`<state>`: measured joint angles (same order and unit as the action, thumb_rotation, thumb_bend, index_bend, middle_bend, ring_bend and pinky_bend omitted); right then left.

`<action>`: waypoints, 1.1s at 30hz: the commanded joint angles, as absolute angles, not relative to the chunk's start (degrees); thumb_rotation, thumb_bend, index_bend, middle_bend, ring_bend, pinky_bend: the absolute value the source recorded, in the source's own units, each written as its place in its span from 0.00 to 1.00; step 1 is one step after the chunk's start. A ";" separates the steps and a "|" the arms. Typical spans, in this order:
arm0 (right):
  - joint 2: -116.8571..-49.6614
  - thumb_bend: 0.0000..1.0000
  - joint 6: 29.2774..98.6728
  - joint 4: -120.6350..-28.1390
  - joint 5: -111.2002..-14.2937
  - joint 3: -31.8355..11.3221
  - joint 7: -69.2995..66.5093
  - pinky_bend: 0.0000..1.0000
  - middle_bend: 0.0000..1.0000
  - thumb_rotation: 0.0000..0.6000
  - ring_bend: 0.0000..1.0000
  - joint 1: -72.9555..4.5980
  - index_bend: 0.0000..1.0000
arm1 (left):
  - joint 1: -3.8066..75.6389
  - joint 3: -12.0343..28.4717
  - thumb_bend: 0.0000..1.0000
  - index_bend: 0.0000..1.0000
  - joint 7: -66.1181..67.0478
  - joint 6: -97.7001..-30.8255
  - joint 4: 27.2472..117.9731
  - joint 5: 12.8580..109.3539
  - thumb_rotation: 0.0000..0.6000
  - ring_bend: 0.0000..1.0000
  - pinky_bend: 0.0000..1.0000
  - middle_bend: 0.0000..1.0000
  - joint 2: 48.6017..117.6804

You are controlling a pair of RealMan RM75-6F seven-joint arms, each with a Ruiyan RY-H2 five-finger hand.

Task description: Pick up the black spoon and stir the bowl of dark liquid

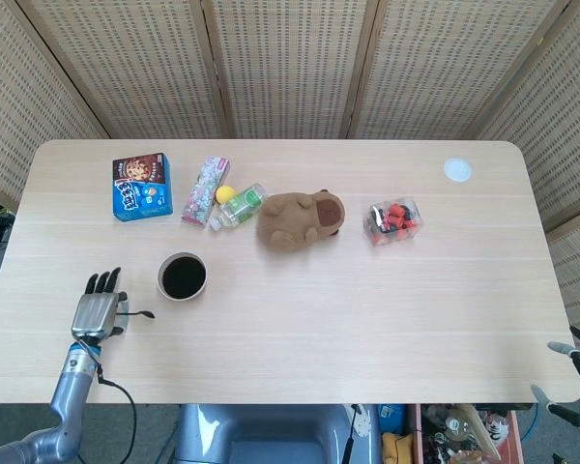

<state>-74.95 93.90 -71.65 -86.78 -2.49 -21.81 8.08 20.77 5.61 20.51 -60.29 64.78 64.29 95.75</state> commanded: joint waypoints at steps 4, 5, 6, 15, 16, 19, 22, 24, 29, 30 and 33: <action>-74.89 0.30 93.99 -71.65 -86.88 -2.46 -21.92 0.24 0.21 1.00 0.10 8.11 0.35 | 20.67 5.72 0.41 0.59 20.31 -61.87 67.10 65.58 1.00 0.00 0.00 0.00 94.09; -74.91 0.30 94.02 -71.64 -86.92 -2.46 -21.94 0.24 0.21 1.00 0.10 8.11 0.35 | 20.69 5.77 0.41 0.59 20.36 -62.21 67.70 65.89 1.00 0.00 0.00 0.00 93.62; -74.91 0.30 94.03 -71.63 -86.94 -2.45 -21.96 0.24 0.21 1.00 0.10 8.10 0.35 | 20.77 5.81 0.41 0.59 20.59 -62.63 68.50 66.30 1.00 0.00 0.00 0.00 92.90; -75.06 0.30 94.16 -71.48 -87.23 -2.40 -22.25 0.24 0.21 1.00 0.10 8.04 0.35 | 22.98 6.88 0.41 0.59 26.14 -63.89 74.52 68.03 1.00 0.00 0.00 0.00 86.52; -75.12 0.30 94.18 -71.44 -87.24 -2.39 -22.31 0.24 0.21 1.00 0.10 8.03 0.35 | 23.38 7.05 0.41 0.59 26.85 -63.77 75.22 68.12 1.00 0.00 0.00 0.00 85.81; -75.39 0.30 94.25 -71.26 -87.41 -2.34 -22.65 0.24 0.21 1.00 0.10 8.00 0.35 | 25.54 7.57 0.41 0.60 30.36 -63.13 76.82 69.31 1.00 0.00 0.00 0.00 83.12; -75.60 0.30 94.41 -70.96 -87.55 -2.35 -23.01 0.24 0.21 1.00 0.10 7.98 0.35 | 27.41 7.77 0.41 0.61 33.54 -62.07 77.94 69.78 1.00 0.00 0.00 0.00 81.22; -75.70 0.30 94.50 -70.73 -87.59 -2.34 -23.23 0.24 0.21 1.00 0.10 8.00 0.35 | 28.63 7.84 0.41 0.62 35.69 -61.42 78.25 70.00 1.00 0.00 0.00 0.00 80.40; -76.01 0.30 94.71 -70.20 -87.49 -2.36 -23.93 0.24 0.21 1.00 0.10 8.17 0.35 | 31.64 7.71 0.41 0.63 40.63 -60.10 77.99 71.16 1.00 0.00 0.00 0.00 79.43; -76.09 0.30 94.74 -70.09 -87.46 -2.36 -24.07 0.24 0.21 1.00 0.10 8.20 0.35 | 32.18 7.58 0.41 0.63 41.64 -59.82 77.75 71.40 1.00 0.00 0.00 0.00 79.39; -76.29 0.30 94.96 -69.66 -87.35 -2.43 -24.53 0.24 0.21 1.00 0.10 8.35 0.35 | 33.86 6.94 0.41 0.64 44.17 -58.65 76.74 72.26 1.00 0.00 0.00 0.00 79.61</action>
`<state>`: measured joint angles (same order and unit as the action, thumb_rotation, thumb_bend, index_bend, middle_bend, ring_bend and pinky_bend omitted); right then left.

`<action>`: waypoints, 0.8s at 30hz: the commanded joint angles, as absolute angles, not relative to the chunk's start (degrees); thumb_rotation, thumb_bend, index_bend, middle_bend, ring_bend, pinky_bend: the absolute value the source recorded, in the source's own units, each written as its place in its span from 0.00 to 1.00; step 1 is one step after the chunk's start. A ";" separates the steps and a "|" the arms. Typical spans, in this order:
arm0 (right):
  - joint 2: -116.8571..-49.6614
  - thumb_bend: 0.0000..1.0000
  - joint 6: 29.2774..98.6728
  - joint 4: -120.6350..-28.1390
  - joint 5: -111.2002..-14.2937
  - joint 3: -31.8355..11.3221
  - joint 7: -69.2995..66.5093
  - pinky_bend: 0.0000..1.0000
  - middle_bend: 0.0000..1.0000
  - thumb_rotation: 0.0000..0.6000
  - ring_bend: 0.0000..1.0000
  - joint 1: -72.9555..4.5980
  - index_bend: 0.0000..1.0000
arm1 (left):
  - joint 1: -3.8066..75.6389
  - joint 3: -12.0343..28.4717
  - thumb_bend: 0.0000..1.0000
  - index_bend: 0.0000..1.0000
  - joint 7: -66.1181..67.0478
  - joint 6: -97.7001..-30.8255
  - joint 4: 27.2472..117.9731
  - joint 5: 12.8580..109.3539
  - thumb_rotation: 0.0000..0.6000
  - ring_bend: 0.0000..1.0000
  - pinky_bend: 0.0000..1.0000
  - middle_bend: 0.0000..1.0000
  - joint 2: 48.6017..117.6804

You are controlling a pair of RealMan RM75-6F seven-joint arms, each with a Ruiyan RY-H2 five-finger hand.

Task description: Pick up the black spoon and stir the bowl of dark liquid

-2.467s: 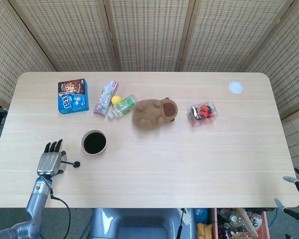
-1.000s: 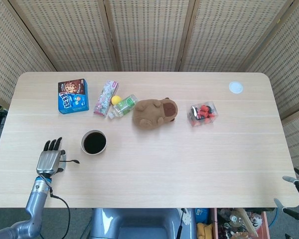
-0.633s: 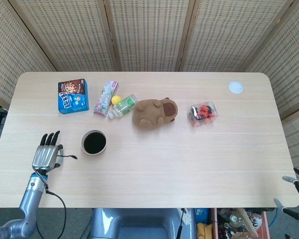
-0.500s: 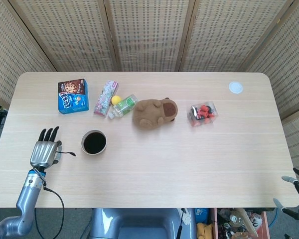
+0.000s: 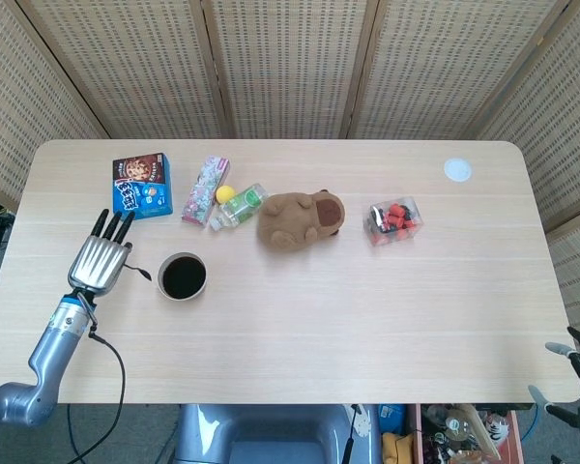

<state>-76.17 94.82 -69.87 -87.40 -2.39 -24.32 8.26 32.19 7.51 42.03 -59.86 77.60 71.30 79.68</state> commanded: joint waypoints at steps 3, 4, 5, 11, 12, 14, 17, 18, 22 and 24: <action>-76.39 0.30 95.14 -69.35 -87.35 -2.45 -24.79 0.24 0.21 1.00 0.10 8.45 0.35 | 35.14 6.19 0.41 0.64 45.91 -58.02 75.56 73.51 1.00 0.00 0.00 0.00 80.12; -76.39 0.30 95.18 -69.31 -87.34 -2.46 -24.85 0.24 0.21 1.00 0.10 8.47 0.35 | 35.41 6.02 0.41 0.64 46.23 -57.94 75.23 73.83 1.00 0.00 0.00 0.00 80.30; -76.39 0.30 95.27 -69.20 -87.31 -2.50 -25.00 0.24 0.21 1.00 0.10 8.51 0.35 | 36.15 5.59 0.41 0.64 47.29 -57.72 74.42 74.82 1.00 0.00 0.00 0.00 80.79; -76.45 0.30 95.36 -68.87 -87.22 -2.60 -25.33 0.24 0.21 1.00 0.10 8.58 0.35 | 38.09 4.34 0.41 0.65 49.93 -58.37 70.96 78.27 1.00 0.00 0.00 0.00 83.49; -76.48 0.30 95.35 -68.82 -87.19 -2.61 -25.36 0.24 0.21 1.00 0.10 8.59 0.35 | 38.43 4.06 0.41 0.65 50.65 -58.46 70.30 78.93 1.00 0.00 0.00 0.00 83.91; -76.53 0.30 95.21 -68.65 -87.05 -2.62 -25.47 0.24 0.21 1.00 0.10 8.61 0.35 | 39.08 3.52 0.41 0.65 51.89 -58.50 69.08 80.13 1.00 0.00 0.00 0.00 84.72; -76.65 0.30 95.06 -68.29 -86.78 -2.68 -25.79 0.24 0.21 1.00 0.10 8.70 0.35 | 40.18 2.58 0.41 0.65 53.61 -58.18 67.01 82.06 1.00 0.00 0.00 0.00 85.94; -76.70 0.30 95.05 -68.19 -86.75 -2.69 -25.86 0.24 0.21 1.00 0.10 8.72 0.35 | 40.52 2.27 0.41 0.65 54.29 -58.09 66.31 82.70 1.00 0.00 0.00 0.00 86.29; -76.94 0.30 94.93 -67.74 -86.56 -2.77 -26.15 0.24 0.21 1.00 0.10 8.77 0.35 | 42.15 1.35 0.41 0.65 56.95 -57.74 63.44 85.26 1.00 0.00 0.00 0.00 88.08; -77.01 0.30 94.91 -67.53 -86.43 -2.83 -26.33 0.24 0.21 1.00 0.10 8.82 0.35 | 42.76 1.19 0.41 0.65 58.05 -57.98 62.39 86.28 1.00 0.00 0.00 0.00 88.82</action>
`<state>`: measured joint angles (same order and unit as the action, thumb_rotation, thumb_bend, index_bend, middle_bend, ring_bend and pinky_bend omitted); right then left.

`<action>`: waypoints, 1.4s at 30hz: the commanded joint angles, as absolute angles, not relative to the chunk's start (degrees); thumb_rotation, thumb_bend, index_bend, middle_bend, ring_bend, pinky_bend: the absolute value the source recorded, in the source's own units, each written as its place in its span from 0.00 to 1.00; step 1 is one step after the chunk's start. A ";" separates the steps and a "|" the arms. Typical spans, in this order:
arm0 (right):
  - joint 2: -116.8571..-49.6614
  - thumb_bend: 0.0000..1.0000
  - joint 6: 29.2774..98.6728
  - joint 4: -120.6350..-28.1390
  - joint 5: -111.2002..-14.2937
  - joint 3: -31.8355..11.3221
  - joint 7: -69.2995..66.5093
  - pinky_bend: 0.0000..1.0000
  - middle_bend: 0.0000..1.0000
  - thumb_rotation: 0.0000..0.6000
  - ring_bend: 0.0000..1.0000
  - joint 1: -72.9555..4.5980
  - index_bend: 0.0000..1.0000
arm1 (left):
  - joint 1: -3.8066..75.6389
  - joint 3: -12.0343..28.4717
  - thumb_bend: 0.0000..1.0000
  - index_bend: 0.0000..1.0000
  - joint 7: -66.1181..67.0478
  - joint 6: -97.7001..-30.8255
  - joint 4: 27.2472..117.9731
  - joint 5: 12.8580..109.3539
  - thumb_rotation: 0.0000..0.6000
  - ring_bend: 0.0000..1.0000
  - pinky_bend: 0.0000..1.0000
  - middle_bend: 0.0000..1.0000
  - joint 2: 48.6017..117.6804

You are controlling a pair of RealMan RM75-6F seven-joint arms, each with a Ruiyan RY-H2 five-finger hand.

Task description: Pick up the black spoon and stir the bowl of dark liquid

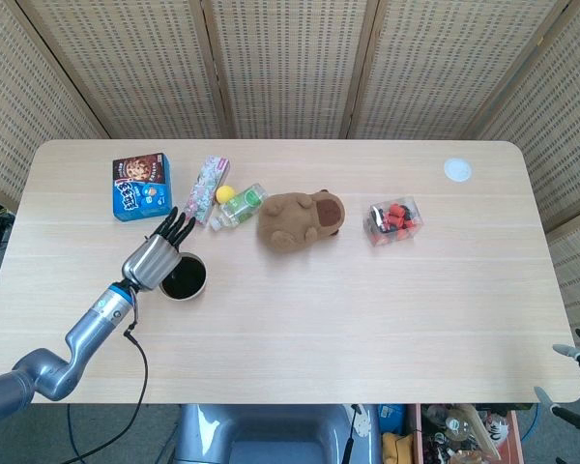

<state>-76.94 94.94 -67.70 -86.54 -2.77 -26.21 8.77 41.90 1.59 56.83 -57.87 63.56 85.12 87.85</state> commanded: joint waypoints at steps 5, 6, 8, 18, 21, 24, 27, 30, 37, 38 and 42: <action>-77.28 0.30 94.66 -66.90 -86.14 -2.85 -26.75 0.24 0.21 1.00 0.10 8.94 0.35 | 44.42 0.58 0.41 0.65 61.29 -57.76 59.60 88.71 1.00 0.00 0.00 0.00 91.03; -77.34 0.30 94.64 -66.76 -86.04 -2.88 -26.86 0.24 0.21 1.00 0.10 9.00 0.35 | 44.56 0.54 0.41 0.65 61.75 -57.82 59.21 88.96 1.00 0.00 0.00 0.00 91.49; -77.41 0.30 94.66 -66.55 -85.93 -2.93 -27.04 0.24 0.21 1.00 0.10 9.09 0.35 | 44.61 0.38 0.41 0.65 62.40 -57.89 58.90 89.25 1.00 0.00 0.00 0.00 92.09; -77.59 0.30 94.50 -65.94 -85.77 -3.00 -27.56 0.24 0.21 1.00 0.10 9.23 0.35 | 43.71 -0.37 0.41 0.65 64.03 -58.39 57.78 89.60 1.00 0.00 0.00 0.00 94.81; -77.67 0.30 94.48 -65.76 -85.73 -2.99 -27.70 0.24 0.21 1.00 0.10 9.30 0.35 | 43.26 -0.57 0.41 0.65 64.25 -58.59 57.19 89.53 1.00 0.00 0.00 0.00 95.58; -77.76 0.30 94.46 -65.61 -85.72 -2.99 -27.80 0.24 0.21 1.00 0.10 9.34 0.35 | 42.83 -0.61 0.41 0.65 64.21 -58.54 56.61 89.18 1.00 0.00 0.00 0.00 96.12; -77.83 0.30 94.47 -65.47 -85.73 -2.96 -27.91 0.24 0.21 1.00 0.10 9.42 0.35 | 42.43 -0.84 0.41 0.65 64.00 -58.56 56.08 89.12 1.00 0.00 0.00 0.00 96.54; -77.86 0.30 94.48 -65.38 -85.74 -2.98 -27.97 0.24 0.21 1.00 0.10 9.45 0.35 | 42.19 -1.06 0.41 0.65 63.91 -58.67 55.44 89.29 1.00 0.00 0.00 0.00 96.74; -77.96 0.30 94.31 -65.24 -85.69 -2.98 -27.99 0.24 0.21 1.00 0.10 9.48 0.35 | 42.14 -0.14 0.41 0.65 63.53 -58.28 53.73 88.27 1.00 0.00 0.00 0.00 97.70; -77.96 0.30 94.28 -65.23 -85.68 -2.98 -27.99 0.24 0.21 1.00 0.10 9.49 0.35 | 42.19 0.05 0.41 0.65 63.49 -58.22 53.56 88.10 1.00 0.00 0.00 0.00 97.85; -77.94 0.30 94.25 -65.20 -85.53 -3.04 -28.02 0.24 0.21 1.00 0.10 9.58 0.35 | 42.77 1.28 0.41 0.65 63.52 -57.85 52.46 87.18 1.00 0.00 0.00 0.00 98.74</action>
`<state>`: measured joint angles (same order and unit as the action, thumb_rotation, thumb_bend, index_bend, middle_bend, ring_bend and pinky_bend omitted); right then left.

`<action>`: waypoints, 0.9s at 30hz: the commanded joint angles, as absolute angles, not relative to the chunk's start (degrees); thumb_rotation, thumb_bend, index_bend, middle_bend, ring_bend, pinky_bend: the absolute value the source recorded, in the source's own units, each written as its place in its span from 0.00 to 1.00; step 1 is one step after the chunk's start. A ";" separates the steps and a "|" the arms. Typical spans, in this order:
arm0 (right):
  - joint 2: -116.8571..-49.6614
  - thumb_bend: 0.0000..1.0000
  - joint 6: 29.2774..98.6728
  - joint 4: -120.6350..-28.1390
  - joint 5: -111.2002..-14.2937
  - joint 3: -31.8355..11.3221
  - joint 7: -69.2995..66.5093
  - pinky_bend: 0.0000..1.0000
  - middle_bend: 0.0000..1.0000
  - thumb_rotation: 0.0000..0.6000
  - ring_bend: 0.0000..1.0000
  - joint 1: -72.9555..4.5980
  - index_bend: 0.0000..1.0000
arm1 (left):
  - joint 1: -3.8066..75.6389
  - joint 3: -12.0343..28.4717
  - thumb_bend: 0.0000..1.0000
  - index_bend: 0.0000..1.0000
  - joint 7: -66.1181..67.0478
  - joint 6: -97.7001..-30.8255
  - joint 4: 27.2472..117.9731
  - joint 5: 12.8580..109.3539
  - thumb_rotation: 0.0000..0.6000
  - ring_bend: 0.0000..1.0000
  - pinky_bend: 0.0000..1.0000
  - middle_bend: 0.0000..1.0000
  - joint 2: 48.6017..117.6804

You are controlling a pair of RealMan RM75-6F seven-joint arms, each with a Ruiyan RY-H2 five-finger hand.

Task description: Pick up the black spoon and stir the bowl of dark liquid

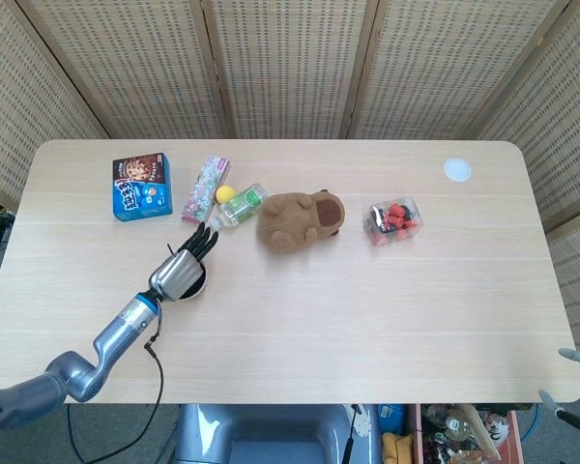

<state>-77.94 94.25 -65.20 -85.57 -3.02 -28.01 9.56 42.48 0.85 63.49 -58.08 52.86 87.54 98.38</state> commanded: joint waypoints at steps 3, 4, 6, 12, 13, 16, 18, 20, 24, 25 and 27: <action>-77.90 0.30 94.21 -65.15 -85.33 -3.13 -28.08 0.24 0.21 1.00 0.10 9.69 0.35 | 43.56 2.03 0.41 0.65 63.95 -57.25 51.53 86.69 1.00 0.00 0.00 0.00 99.44; -77.89 0.30 94.20 -65.14 -85.28 -3.14 -28.11 0.24 0.21 1.00 0.10 9.73 0.35 | 43.77 2.25 0.41 0.65 64.04 -57.05 51.29 86.51 1.00 0.00 0.00 0.00 99.68; -77.89 0.30 94.17 -65.07 -85.16 -3.18 -28.14 0.24 0.21 1.00 0.10 9.80 0.35 | 44.14 2.68 0.41 0.65 64.25 -56.70 50.86 86.09 1.00 0.00 0.00 0.00 100.19; -78.03 0.30 94.08 -64.63 -84.92 -3.24 -28.53 0.24 0.21 1.00 0.10 10.03 0.35 | 44.99 2.87 0.41 0.65 64.57 -56.33 51.29 85.94 1.00 0.00 0.00 0.00 101.49; -78.05 0.30 94.09 -64.60 -84.92 -3.25 -28.55 0.24 0.21 1.00 0.10 10.04 0.35 | 44.98 2.80 0.41 0.65 64.58 -56.36 51.37 85.97 1.00 0.00 0.00 0.00 101.48; -78.12 0.30 94.11 -64.49 -84.97 -3.25 -28.66 0.24 0.21 1.00 0.10 10.07 0.35 | 44.80 2.18 0.41 0.65 64.18 -56.52 52.23 86.35 1.00 0.00 0.00 0.00 101.29; -78.17 0.30 94.08 -64.46 -85.02 -3.24 -28.66 0.24 0.21 1.00 0.10 10.05 0.35 | 44.73 1.71 0.41 0.65 64.13 -56.85 52.62 86.89 1.00 0.00 0.00 0.00 101.05; -78.19 0.30 94.06 -64.41 -85.11 -3.22 -28.69 0.24 0.21 1.00 0.10 10.01 0.35 | 44.52 1.26 0.41 0.65 64.03 -57.17 53.09 87.28 1.00 0.00 0.00 0.00 100.73; -78.26 0.30 94.03 -64.42 -85.29 -3.22 -28.58 0.24 0.21 1.00 0.10 9.91 0.35 | 43.85 0.70 0.41 0.65 63.75 -57.13 53.35 87.10 1.00 0.00 0.00 0.00 100.11; -78.26 0.30 94.02 -64.45 -85.28 -3.23 -28.56 0.24 0.21 1.00 0.10 9.91 0.35 | 43.70 0.55 0.41 0.65 63.70 -57.11 53.28 87.09 1.00 0.00 0.00 0.00 99.96; -78.23 0.30 93.99 -64.52 -85.30 -3.25 -28.46 0.24 0.21 1.00 0.10 9.87 0.35 | 43.15 0.09 0.41 0.65 63.47 -57.09 52.77 87.00 1.00 0.00 0.00 0.00 99.54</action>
<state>-78.24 93.99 -64.51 -85.30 -3.24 -28.47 9.88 43.43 0.31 63.66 -57.10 53.02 87.09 99.77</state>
